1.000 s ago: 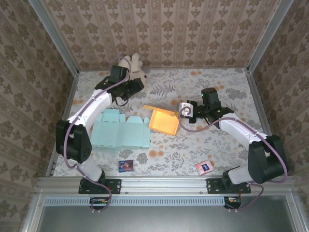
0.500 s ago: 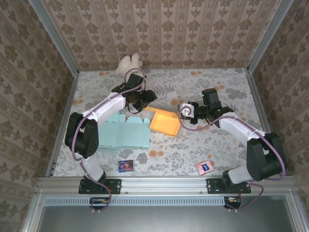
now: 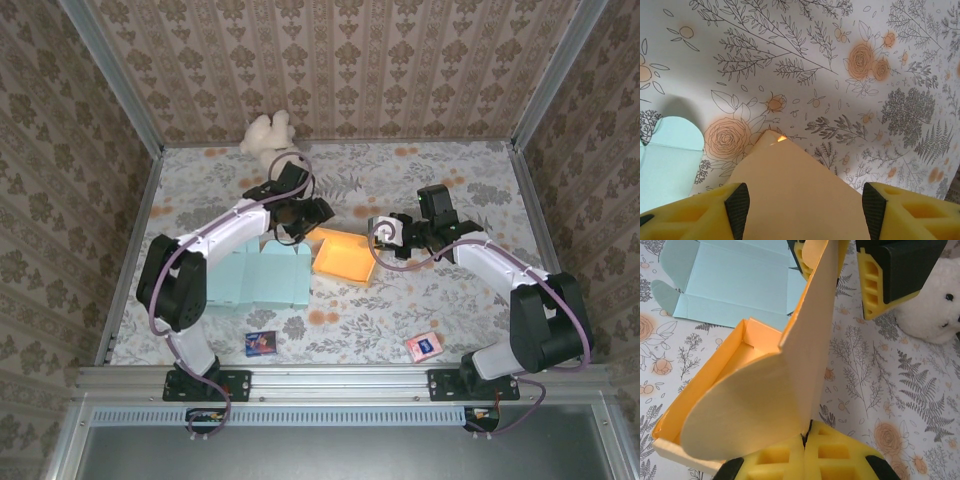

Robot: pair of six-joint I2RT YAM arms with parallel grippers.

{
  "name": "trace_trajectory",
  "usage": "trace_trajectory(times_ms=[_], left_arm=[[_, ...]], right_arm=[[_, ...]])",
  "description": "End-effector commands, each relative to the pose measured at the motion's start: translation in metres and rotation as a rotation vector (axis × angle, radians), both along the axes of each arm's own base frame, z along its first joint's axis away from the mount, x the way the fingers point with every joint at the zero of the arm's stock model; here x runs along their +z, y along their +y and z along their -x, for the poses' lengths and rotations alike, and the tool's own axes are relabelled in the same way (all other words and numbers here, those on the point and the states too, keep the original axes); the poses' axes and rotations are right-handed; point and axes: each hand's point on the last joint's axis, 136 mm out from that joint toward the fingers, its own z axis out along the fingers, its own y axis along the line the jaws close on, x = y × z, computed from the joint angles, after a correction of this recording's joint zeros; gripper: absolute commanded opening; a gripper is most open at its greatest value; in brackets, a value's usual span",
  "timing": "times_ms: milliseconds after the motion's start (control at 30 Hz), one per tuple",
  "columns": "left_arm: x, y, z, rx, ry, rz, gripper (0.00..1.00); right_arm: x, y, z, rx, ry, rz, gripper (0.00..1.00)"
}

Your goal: Fold the paper box

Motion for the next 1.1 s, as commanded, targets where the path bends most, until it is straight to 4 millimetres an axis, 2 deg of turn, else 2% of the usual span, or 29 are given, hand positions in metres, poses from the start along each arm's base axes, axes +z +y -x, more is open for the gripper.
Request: trace_trajectory(times_ms=[0,200,367,433,500,667,733,833,900,933,1000,1067], left_arm=[[0.025,-0.011,0.012,0.0,-0.024,0.025,0.64],[0.026,-0.028,0.027,0.023,-0.02,0.044,0.62],[0.033,-0.041,0.03,0.0,-0.04,0.037,0.59],[0.03,-0.037,0.033,-0.005,-0.044,0.001,0.59],[0.023,-0.03,0.036,0.001,-0.047,-0.034,0.58],[0.002,-0.005,0.039,0.033,-0.063,-0.13,0.54],[-0.007,0.001,0.042,0.043,-0.053,-0.15,0.52],[-0.014,0.0,0.044,0.041,-0.04,-0.15,0.5],[-0.016,0.0,0.043,0.041,-0.04,-0.162,0.48],[-0.017,0.001,0.042,0.045,-0.04,-0.172,0.47],[-0.018,0.002,0.042,0.053,-0.039,-0.182,0.46],[-0.018,0.003,0.042,0.057,-0.04,-0.185,0.46]], right_arm=[[0.0,-0.002,-0.003,-0.003,-0.011,0.017,0.03],[-0.012,0.001,0.006,0.034,0.021,0.058,0.04],[-0.016,0.003,0.009,0.045,0.026,0.085,0.05],[-0.015,0.003,0.01,0.045,0.026,0.086,0.07],[-0.015,0.002,0.009,0.037,0.022,0.093,0.18],[-0.014,-0.002,0.009,0.022,0.017,0.114,0.2],[-0.012,-0.005,0.009,0.01,0.013,0.125,0.26],[-0.01,-0.011,0.009,-0.025,0.005,0.153,0.36],[-0.009,-0.016,0.008,-0.05,-0.002,0.172,0.39],[-0.001,-0.019,0.009,-0.067,-0.029,0.177,0.4],[0.004,-0.026,0.008,-0.106,-0.065,0.209,0.47],[0.009,-0.035,0.006,-0.157,-0.107,0.239,0.49]])
